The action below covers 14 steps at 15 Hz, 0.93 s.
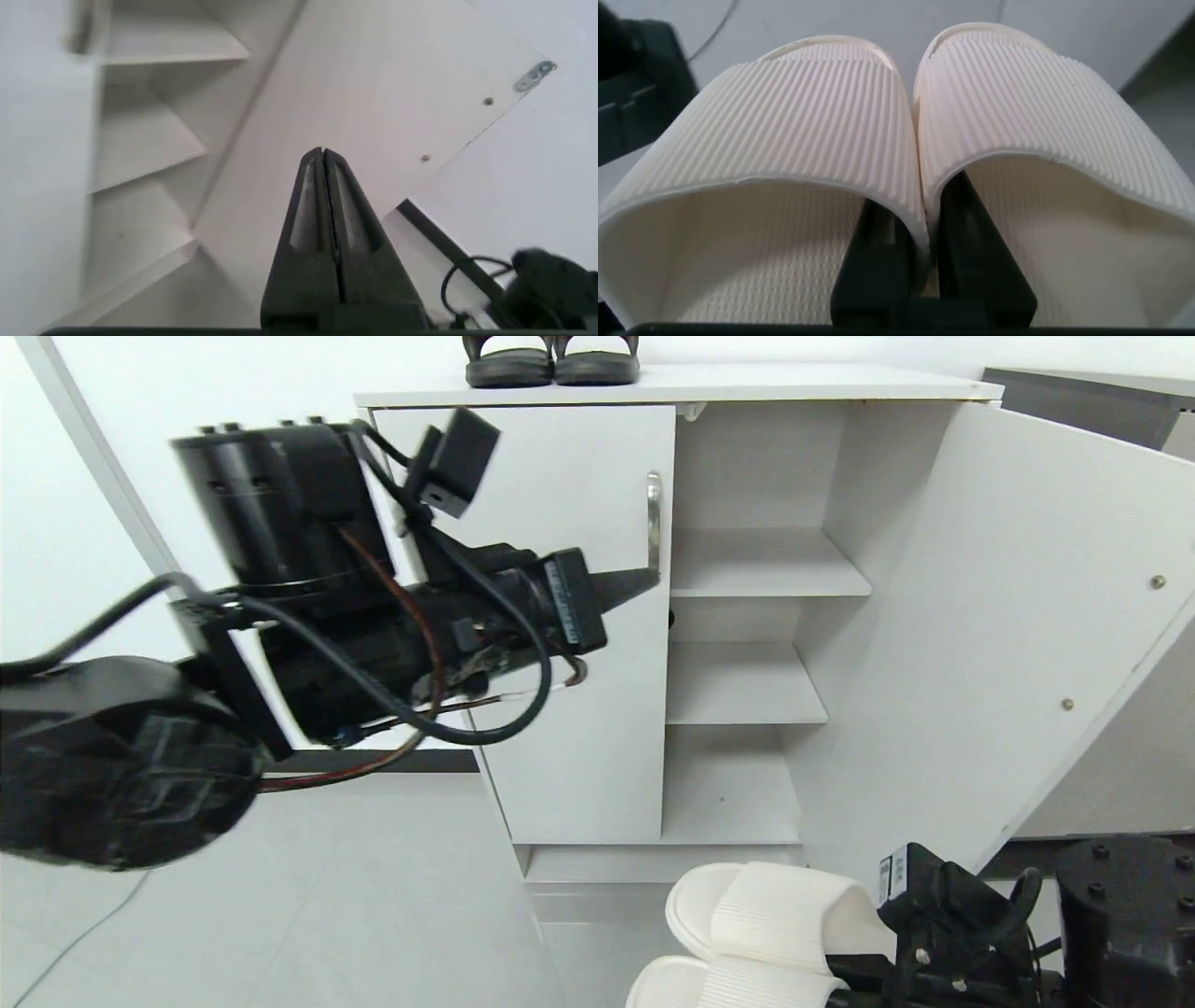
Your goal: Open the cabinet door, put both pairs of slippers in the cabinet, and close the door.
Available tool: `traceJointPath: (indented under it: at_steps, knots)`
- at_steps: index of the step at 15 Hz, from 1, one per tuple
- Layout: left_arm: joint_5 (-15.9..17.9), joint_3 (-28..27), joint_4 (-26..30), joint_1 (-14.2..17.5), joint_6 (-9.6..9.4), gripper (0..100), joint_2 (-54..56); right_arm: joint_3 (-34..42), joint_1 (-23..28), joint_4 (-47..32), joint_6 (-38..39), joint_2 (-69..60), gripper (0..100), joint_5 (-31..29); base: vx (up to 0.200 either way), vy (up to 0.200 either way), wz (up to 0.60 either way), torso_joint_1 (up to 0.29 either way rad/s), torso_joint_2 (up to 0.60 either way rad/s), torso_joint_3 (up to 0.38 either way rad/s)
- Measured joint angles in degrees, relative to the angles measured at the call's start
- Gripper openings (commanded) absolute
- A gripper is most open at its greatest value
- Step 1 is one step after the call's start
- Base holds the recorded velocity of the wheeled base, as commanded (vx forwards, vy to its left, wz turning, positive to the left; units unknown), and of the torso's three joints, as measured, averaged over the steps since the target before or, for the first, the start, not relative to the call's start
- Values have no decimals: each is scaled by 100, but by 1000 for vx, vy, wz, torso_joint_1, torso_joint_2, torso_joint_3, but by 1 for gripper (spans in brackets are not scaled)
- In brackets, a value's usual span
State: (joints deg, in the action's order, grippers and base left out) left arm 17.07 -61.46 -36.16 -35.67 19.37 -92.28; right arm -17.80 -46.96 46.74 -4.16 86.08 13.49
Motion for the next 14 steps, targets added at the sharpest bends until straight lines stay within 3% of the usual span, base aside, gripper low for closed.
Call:
traceJointPath:
  at_steps: [3, 5, 6, 9, 11, 13, 14]
  knots:
    - [-166, 795, 488, 496, -134, 0, 1028, -52, 94, 1, -9, 28, 0, -6, 0, 0, 0, 0, 0, 0]
    - [-427, 1304, 1204, 795, -295, 0, 2048, -52, 105, 0, -24, 2, 0, -1, 0, 0, 0, 0, 0, 0]
    - [-717, 1535, 1736, 941, -444, 0, 2621, -44, 110, 1, -27, -22, 0, 2, 0, 0, 0, 0, 0, 0]
    - [-2070, 2046, 3678, 1287, -922, 0, 4491, -24, 110, 0, -29, -105, 0, -4, 0, 0, 0, 0, 0, 0]
    - [-2765, 2326, 4689, 1866, -1097, 0, 5654, 2, 110, 0, -40, -118, 0, -4, 0, 0, 0, 0, 0, 0]
    - [-3042, 2916, 5093, 2705, -1202, 0, 6602, 20, 112, 1, -40, -118, 0, 0, 0, 0, 0, 0, 0, 0]
    - [-3020, 3379, 5154, 3029, -1273, 0, 6999, 30, 107, -5, -38, -118, 0, 5, 0, 0, 0, 0, 0, 0]
